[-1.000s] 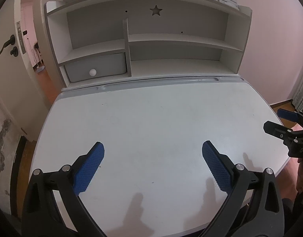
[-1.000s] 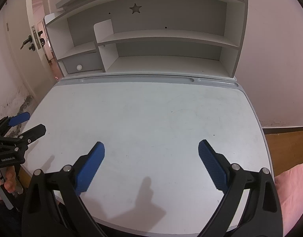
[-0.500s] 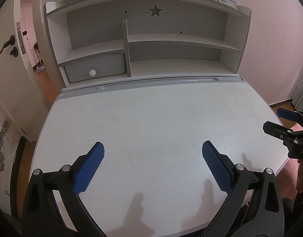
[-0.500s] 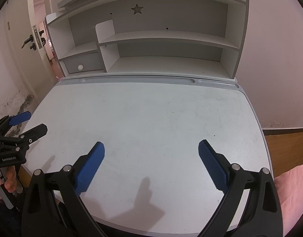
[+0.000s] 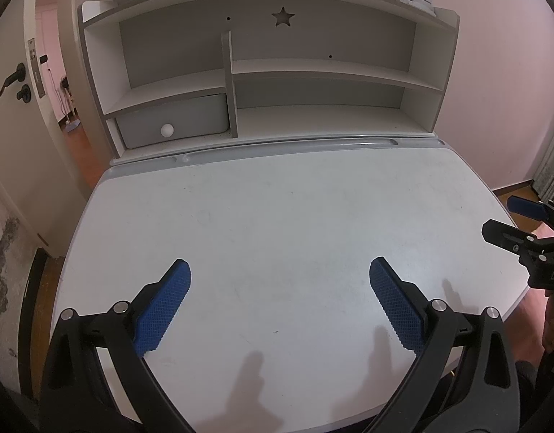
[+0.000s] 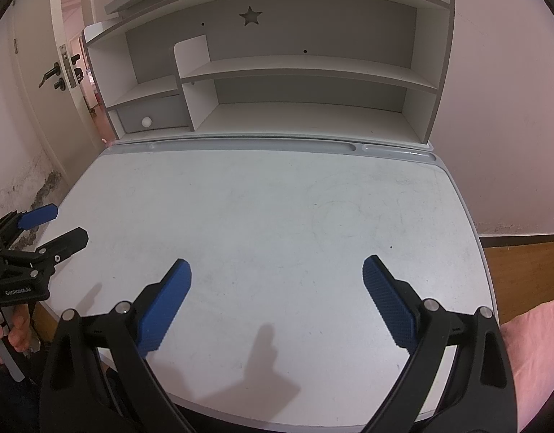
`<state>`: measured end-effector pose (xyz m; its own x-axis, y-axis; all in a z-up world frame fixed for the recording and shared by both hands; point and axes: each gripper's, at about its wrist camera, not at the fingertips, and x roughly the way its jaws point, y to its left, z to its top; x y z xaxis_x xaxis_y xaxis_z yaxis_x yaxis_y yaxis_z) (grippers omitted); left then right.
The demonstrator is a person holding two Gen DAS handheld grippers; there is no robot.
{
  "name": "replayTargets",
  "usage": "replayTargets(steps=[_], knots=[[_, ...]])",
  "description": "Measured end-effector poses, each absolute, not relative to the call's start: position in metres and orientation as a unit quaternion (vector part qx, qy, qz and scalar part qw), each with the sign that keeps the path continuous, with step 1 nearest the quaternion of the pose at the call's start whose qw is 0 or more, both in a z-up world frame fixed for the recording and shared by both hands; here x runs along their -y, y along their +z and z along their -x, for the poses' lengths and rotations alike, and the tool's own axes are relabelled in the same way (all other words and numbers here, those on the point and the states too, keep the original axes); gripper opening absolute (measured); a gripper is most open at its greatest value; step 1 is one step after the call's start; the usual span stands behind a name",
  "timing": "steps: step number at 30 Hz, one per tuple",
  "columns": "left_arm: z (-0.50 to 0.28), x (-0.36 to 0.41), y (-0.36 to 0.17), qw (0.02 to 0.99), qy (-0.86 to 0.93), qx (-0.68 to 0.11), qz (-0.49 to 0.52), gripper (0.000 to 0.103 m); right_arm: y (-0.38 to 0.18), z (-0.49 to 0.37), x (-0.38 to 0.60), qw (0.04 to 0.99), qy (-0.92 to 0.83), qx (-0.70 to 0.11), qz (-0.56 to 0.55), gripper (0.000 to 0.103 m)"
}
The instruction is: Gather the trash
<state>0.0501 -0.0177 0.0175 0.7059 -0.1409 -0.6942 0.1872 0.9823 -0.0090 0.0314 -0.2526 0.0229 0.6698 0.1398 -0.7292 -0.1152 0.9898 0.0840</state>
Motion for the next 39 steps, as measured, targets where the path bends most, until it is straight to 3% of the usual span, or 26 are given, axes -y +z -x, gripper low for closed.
replayTargets(steps=[39], knots=[[-0.0521, 0.0184, 0.0162, 0.922, -0.091, -0.373, -0.049, 0.096, 0.0241, -0.0294, 0.2569, 0.914, 0.070, -0.399, -0.017, 0.093]])
